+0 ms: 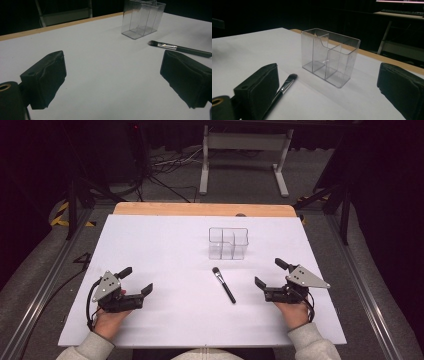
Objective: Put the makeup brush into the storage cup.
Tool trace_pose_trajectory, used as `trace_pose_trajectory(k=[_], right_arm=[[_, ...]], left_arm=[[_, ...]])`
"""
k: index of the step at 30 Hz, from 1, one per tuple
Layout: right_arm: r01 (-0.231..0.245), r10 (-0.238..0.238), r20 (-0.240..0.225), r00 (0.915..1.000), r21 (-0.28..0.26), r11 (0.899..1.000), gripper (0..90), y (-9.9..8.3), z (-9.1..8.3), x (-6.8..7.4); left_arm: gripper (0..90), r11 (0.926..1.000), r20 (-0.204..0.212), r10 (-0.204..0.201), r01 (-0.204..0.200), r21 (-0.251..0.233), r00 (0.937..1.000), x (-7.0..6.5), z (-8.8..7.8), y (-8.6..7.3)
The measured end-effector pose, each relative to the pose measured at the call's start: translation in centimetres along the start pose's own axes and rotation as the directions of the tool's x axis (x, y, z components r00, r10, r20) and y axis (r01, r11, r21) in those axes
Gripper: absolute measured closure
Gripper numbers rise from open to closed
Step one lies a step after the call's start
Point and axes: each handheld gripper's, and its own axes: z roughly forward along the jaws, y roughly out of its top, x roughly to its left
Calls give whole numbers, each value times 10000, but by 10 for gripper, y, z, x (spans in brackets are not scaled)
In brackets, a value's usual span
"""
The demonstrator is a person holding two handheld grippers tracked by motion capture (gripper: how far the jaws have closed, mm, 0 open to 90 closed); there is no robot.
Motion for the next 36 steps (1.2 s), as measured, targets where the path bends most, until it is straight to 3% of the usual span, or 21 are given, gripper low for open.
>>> trace_pose_trajectory(k=[5, 13, 29, 33, 36], right_arm=[[228, -224, -374, 9990, 108, 9997, 120, 19, 5, 3], [318, -270, -790, 9965, 605, 9977, 99, 44, 28, 11], [551, -394, -1486, 9881, 1033, 9931, 70, 62, 49, 19], [552, -263, -1625, 9864, 1756, 9829, 69, 70, 54, 19], [612, -124, -1862, 9824, 2590, 9639, 72, 76, 61, 18]], left_arm=[[73, 10000, -34, -3, 3, 33, 10000, 0, 0, 0], [75, 9999, -50, 97, -97, 55, 9999, 0, 1, 0], [76, 10000, 17, 30, -30, 92, 10000, 0, 2, -1], [76, 10000, 29, -11, 11, 50, 10000, 0, 2, -1], [76, 10000, 52, -24, 23, 59, 10000, 0, 2, -1]])
